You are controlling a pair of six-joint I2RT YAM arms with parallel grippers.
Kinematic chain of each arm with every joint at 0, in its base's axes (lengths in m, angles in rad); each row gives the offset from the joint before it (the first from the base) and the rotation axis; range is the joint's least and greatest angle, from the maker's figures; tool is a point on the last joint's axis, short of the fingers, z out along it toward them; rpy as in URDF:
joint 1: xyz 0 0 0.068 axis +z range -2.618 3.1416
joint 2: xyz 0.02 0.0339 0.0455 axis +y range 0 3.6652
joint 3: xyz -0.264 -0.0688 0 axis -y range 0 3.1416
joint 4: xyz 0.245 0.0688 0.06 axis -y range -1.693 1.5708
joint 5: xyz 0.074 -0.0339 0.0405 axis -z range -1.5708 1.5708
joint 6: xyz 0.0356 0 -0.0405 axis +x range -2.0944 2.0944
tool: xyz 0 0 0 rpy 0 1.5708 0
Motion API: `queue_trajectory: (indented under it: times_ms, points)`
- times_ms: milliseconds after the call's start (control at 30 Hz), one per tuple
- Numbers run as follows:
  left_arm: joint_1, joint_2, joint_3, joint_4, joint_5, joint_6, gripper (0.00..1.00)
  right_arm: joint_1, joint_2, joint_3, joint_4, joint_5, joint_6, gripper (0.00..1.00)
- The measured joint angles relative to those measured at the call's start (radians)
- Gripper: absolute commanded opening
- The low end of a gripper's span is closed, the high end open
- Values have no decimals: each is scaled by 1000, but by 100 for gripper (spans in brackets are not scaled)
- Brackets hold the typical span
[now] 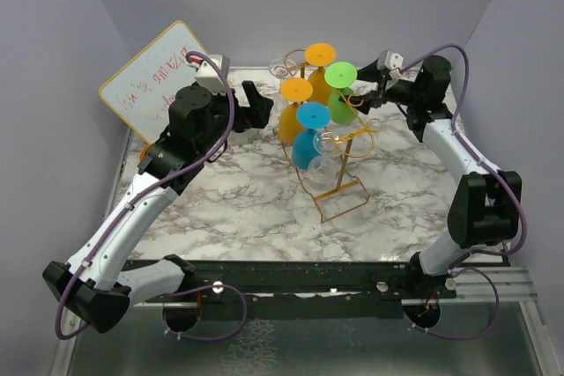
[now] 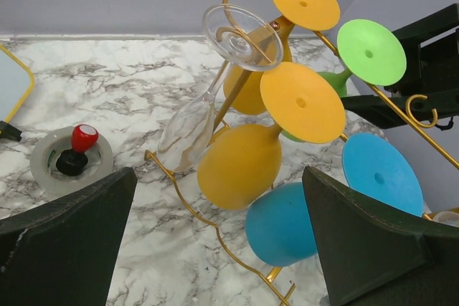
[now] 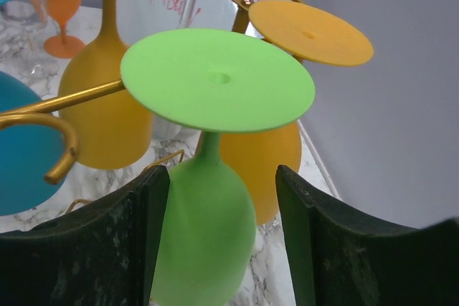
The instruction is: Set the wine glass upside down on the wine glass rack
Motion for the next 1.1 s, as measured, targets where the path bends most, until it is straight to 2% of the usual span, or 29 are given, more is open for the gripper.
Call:
queue_trajectory:
  times_ms: [300, 567, 767, 833, 967, 1100]
  points:
    - [0, 0, -1, -7, -27, 22, 99, -29, -85, -21, -95, -72, -60, 66]
    - [4, 0, -14, -63, -136, 48, 99, -72, -222, -167, -111, 20, -72, 66]
    - [9, 0, -40, -129, -286, 38, 98, -72, -303, -251, -100, 269, -54, 66]
    - [13, 0, -58, -163, -346, 20, 93, -72, -327, -275, -79, 388, -28, 66]
    - [25, 0, -97, -242, -449, -24, 76, -72, -355, -283, -68, 653, 65, 60]
    - [32, 0, -122, -348, -501, -73, 69, -72, -378, -264, -96, 902, 214, 61]
